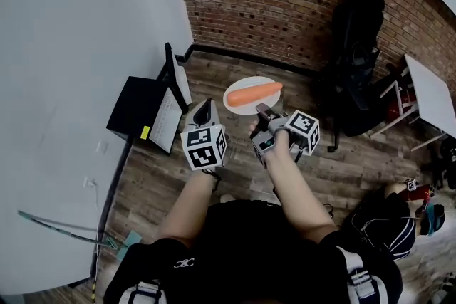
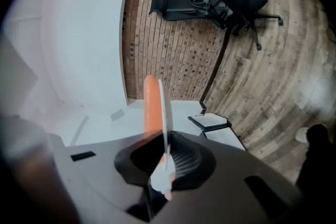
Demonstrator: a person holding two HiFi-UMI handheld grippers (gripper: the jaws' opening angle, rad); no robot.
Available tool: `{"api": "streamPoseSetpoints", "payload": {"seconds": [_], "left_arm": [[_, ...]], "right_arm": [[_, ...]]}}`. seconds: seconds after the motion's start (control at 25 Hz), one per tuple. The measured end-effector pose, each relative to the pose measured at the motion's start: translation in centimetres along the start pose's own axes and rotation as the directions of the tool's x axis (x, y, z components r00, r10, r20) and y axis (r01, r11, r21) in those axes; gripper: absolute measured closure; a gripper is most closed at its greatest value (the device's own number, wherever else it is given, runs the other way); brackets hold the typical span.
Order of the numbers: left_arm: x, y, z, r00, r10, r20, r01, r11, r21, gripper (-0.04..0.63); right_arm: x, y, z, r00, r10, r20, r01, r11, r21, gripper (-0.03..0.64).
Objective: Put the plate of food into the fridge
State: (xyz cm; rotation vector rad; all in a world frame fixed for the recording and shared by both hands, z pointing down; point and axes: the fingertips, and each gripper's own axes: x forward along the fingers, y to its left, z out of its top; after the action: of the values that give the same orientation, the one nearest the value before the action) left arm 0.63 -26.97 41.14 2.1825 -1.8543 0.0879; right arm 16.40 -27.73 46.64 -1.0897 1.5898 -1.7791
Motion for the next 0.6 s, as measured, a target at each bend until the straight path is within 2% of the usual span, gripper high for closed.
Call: {"api": "streamPoseSetpoints", "payload": {"seconds": [0.2,0.4,0.52,0.6], "left_arm": [[2.0,3.2,0.9,0.998,0.052,-0.03,-0.052,0.999,-0.012,0.598],[2.5,7.4,-0.1,0.986,0.155,-0.052,-0.157,0.987,-0.036,0.598],[3.2,10.7,0.0,0.967,0.252,-0.042,-0.254,0.965,-0.061,0.598],[3.7,13.4,0.2,0.941,0.338,-0.036,-0.34,0.937,-0.082,0.598]], "right_arm": [[5.0,0.6,-0.6,0.997,-0.037,-0.072,0.038,0.999,0.017,0.578],[10.0,0.8,-2.7,0.983,-0.033,-0.183,0.035,0.999,0.009,0.58],[14.5,0.7,-4.1,0.959,-0.045,-0.28,0.045,0.999,-0.007,0.579],[18.0,0.7,-5.1,0.93,-0.054,-0.364,0.052,0.999,-0.017,0.58]]}}
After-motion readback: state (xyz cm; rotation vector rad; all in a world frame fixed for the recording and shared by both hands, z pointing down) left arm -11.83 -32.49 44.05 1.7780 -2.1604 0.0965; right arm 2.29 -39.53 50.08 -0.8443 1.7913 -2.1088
